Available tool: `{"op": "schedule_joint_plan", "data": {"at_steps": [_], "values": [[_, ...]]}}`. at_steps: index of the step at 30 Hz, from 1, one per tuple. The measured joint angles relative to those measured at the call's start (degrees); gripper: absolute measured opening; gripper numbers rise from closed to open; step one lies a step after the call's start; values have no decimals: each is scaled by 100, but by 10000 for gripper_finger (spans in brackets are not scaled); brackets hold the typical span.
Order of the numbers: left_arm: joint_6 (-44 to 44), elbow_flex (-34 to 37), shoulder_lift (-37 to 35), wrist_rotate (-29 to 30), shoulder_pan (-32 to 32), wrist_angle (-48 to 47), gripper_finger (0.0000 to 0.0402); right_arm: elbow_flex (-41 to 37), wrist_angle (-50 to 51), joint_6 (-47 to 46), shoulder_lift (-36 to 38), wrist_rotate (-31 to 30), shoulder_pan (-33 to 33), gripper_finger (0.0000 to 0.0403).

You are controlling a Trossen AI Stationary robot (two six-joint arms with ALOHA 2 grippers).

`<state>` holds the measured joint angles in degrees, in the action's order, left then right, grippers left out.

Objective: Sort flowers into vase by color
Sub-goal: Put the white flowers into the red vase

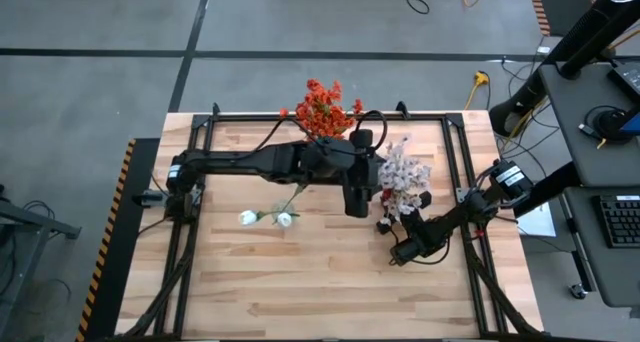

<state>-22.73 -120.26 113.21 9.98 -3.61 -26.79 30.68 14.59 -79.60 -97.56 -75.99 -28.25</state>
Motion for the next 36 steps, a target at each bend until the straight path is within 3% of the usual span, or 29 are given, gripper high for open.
{"op": "schedule_joint_plan", "data": {"at_steps": [11, 13, 17, 21, 28, 36], "values": [[-332, -1176, 0, 29, -173, -1320, 220, -11, 4, -75, 0, -25, 0, 245], [-485, -1490, -2, 360, -249, -1761, 220, -11, 3, -75, 0, -26, 0, 245], [-1025, -1272, -581, 1901, -475, -1920, 220, -13, 9, -84, 2, -7, 0, 245], [-161, -1495, -1255, 2037, -672, -2714, 220, -19, 9, -101, 4, 4, 2, 246], [1691, -956, -2168, 2094, -1209, -3929, 207, -25, 14, -325, 4, 24, 2, 246], [2755, 720, -2731, 4557, -2679, -3936, 183, -26, 9, -397, 4, 35, 2, 247]]}}
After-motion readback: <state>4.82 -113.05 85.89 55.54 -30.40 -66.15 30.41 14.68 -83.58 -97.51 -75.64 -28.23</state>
